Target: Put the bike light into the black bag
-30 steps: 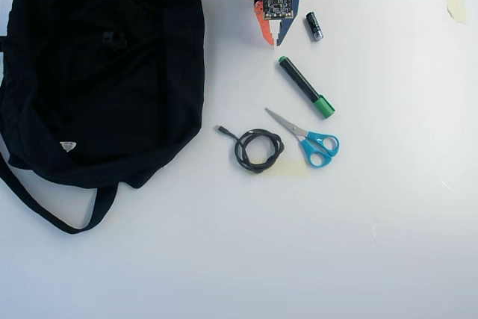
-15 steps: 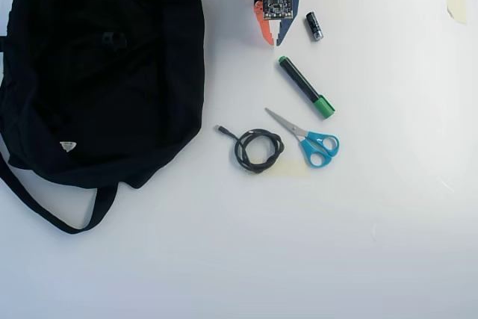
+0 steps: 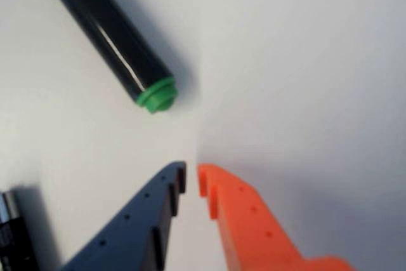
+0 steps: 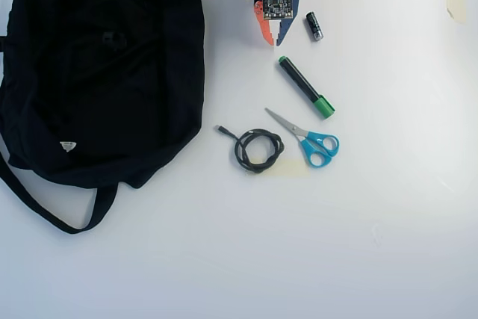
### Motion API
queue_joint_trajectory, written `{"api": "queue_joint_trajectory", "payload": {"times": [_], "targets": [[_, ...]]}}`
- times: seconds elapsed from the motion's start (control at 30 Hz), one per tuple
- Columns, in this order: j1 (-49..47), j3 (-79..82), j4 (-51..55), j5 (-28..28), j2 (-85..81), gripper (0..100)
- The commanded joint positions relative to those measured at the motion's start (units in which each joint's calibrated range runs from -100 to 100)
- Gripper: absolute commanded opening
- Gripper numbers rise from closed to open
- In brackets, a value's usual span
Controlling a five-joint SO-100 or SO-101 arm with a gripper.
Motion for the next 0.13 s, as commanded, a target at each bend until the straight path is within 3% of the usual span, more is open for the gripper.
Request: {"api": "queue_joint_trajectory", "payload": {"times": [0.0, 0.1], "targets": [[0.30, 1.48, 1.55, 0.25, -0.75, 2], [0.30, 1.48, 1.55, 0.25, -0.75, 2]]}}
